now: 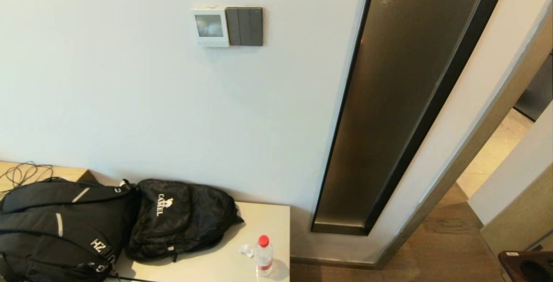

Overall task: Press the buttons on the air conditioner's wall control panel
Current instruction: Turn on the central air conditioner

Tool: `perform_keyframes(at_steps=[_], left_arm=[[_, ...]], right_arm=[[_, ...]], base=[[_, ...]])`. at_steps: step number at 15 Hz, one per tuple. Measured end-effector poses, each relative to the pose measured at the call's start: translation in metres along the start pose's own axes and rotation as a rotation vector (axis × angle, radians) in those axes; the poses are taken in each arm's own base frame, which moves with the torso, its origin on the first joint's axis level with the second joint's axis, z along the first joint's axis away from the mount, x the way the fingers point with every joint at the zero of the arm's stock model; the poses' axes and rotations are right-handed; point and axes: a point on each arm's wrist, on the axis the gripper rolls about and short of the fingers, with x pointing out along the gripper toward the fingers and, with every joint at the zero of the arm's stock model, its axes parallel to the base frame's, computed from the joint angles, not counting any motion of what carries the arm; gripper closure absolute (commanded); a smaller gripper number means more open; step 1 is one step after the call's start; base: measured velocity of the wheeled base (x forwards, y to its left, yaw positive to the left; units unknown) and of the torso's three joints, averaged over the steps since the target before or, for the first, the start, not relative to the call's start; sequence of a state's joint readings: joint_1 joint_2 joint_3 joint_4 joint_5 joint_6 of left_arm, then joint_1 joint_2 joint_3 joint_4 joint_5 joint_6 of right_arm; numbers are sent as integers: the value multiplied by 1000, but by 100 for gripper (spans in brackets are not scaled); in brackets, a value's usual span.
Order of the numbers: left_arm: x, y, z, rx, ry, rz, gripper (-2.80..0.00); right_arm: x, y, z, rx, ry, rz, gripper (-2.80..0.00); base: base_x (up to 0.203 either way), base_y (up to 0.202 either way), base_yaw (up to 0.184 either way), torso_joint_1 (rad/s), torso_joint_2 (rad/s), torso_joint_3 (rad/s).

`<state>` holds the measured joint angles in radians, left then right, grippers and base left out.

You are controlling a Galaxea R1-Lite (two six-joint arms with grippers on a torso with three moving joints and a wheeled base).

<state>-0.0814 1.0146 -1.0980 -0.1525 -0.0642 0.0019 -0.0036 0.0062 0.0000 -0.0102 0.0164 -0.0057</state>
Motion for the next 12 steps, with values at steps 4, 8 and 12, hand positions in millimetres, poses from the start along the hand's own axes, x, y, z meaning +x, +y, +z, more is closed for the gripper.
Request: perform_keyframes(at_steps=[4, 8, 12], left_arm=[[116, -15, 2, -35, 23, -44, 0], [210, -58, -32, -60, 61, -100, 0], [271, -88, -81, -63, 105, -134, 0]], right_arm=[[0, 0, 0, 0, 0, -1, 0], [0, 0, 0, 0, 0, -1, 0], [0, 0, 0, 0, 0, -2, 0]], base=[[0, 0, 0, 0, 0, 0], [0, 0, 0, 0, 0, 0], [0, 0, 0, 0, 0, 0]])
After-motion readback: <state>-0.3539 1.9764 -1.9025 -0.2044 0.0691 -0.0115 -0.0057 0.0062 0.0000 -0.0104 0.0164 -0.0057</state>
